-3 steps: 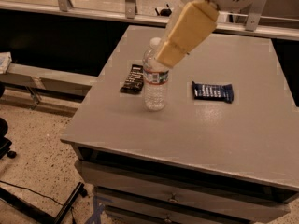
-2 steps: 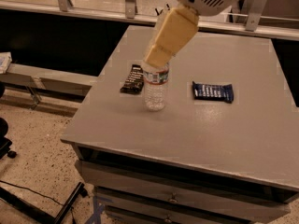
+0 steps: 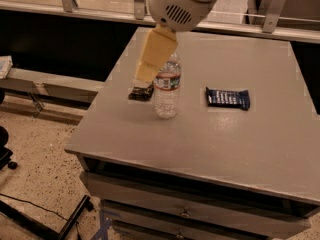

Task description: Pick water bottle

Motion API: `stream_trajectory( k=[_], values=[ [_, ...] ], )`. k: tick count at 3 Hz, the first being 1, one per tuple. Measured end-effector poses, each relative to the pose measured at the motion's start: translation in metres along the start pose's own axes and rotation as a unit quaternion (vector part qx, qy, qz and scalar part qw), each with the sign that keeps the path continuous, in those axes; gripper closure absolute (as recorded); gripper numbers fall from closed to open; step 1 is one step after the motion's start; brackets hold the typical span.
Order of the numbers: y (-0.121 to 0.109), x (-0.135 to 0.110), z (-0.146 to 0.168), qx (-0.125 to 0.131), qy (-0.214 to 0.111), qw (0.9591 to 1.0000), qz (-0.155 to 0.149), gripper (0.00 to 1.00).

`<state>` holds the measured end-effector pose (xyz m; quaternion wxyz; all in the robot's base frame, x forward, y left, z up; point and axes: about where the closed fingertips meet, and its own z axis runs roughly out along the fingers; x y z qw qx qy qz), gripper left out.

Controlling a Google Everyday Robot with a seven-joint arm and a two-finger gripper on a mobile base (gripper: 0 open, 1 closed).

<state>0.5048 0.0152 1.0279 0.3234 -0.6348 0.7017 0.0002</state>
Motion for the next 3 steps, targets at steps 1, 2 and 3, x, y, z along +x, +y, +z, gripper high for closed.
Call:
stream_trajectory(
  k=[1,2,3],
  values=[
    [-0.002,-0.001,0.019,-0.006,0.026,0.9996,-0.004,0.0],
    [-0.003,0.0,0.032,-0.011,0.04,0.9991,-0.005,0.0],
    [-0.004,0.001,0.041,-0.015,0.051,0.9986,-0.006,0.0]
  ],
)
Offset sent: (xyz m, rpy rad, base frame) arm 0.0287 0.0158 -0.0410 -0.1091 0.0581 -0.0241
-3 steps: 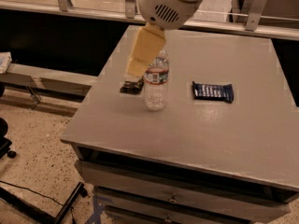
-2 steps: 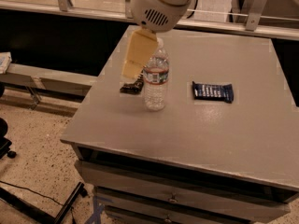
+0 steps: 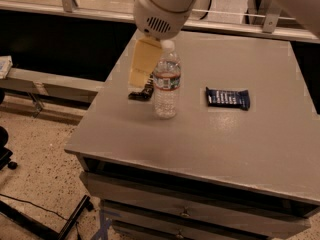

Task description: Pick water bottle

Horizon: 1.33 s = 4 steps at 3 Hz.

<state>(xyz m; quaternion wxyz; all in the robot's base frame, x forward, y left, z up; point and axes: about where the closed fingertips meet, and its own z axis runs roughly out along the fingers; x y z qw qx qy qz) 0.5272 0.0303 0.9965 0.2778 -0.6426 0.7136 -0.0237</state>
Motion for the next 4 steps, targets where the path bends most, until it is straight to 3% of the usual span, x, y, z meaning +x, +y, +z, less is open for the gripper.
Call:
stream_trajectory(
  k=[1,2,3,4],
  values=[
    [0.0,0.0,0.001,0.0,0.001,1.0,0.0,0.0],
    [0.008,0.031,-0.009,0.001,0.054,0.9978,-0.038,0.0],
    [0.017,0.072,-0.021,-0.005,0.124,0.9891,-0.08,0.0],
    [0.027,0.095,-0.032,-0.011,0.166,0.98,-0.108,0.0]
  ],
)
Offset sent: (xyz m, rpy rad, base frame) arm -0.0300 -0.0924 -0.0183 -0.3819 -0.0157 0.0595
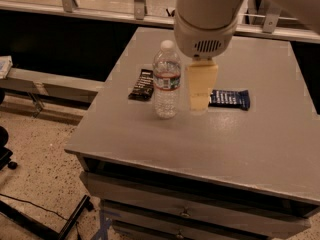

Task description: Pick water bottle

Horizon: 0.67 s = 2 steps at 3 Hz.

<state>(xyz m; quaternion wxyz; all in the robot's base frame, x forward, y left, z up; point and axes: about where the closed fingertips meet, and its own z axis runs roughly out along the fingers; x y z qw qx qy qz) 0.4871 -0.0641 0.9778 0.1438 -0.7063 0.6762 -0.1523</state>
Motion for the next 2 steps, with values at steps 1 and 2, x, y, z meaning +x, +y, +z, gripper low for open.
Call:
stream_trajectory(
  k=[1,2],
  values=[
    [0.004,0.003,-0.011,0.008,0.014,0.9996,-0.021,0.0],
    [0.0,-0.006,-0.032,0.021,0.002,0.9991,-0.038,0.0]
  ],
)
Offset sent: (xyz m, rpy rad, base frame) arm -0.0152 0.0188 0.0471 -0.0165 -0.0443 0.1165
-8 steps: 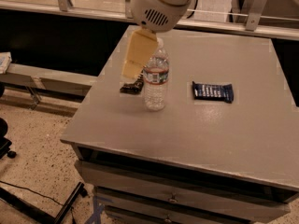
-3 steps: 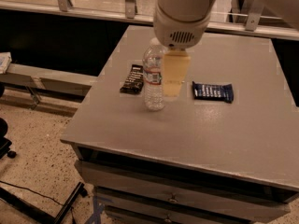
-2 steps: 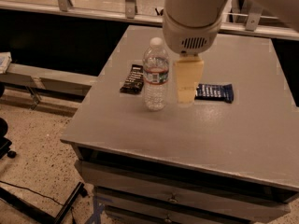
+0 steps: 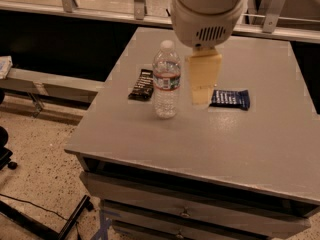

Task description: Pick water bottle

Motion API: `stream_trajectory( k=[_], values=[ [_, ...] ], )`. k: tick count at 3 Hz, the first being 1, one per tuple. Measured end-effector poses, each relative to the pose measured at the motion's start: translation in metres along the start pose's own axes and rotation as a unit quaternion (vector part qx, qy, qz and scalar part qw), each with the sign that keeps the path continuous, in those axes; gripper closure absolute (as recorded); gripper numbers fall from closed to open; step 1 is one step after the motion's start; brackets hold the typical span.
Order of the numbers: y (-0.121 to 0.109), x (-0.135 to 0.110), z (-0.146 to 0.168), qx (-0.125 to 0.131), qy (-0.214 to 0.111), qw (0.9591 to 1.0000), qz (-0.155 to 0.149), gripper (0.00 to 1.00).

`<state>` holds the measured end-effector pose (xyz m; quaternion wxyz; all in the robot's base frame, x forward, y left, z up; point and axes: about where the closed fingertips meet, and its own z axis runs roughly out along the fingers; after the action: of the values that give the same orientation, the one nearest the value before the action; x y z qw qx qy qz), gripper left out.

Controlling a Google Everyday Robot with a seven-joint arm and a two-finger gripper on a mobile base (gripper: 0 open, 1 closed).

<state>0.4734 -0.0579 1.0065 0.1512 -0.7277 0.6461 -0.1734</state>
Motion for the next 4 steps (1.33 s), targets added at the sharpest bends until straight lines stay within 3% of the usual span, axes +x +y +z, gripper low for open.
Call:
stream_trajectory(
  k=[2,4],
  values=[
    [-0.033,-0.032,-0.032,0.026,-0.027,0.9991,-0.022,0.0],
    [-0.056,-0.052,-0.017,0.021,-0.055,0.998,-0.022,0.0]
  ],
)
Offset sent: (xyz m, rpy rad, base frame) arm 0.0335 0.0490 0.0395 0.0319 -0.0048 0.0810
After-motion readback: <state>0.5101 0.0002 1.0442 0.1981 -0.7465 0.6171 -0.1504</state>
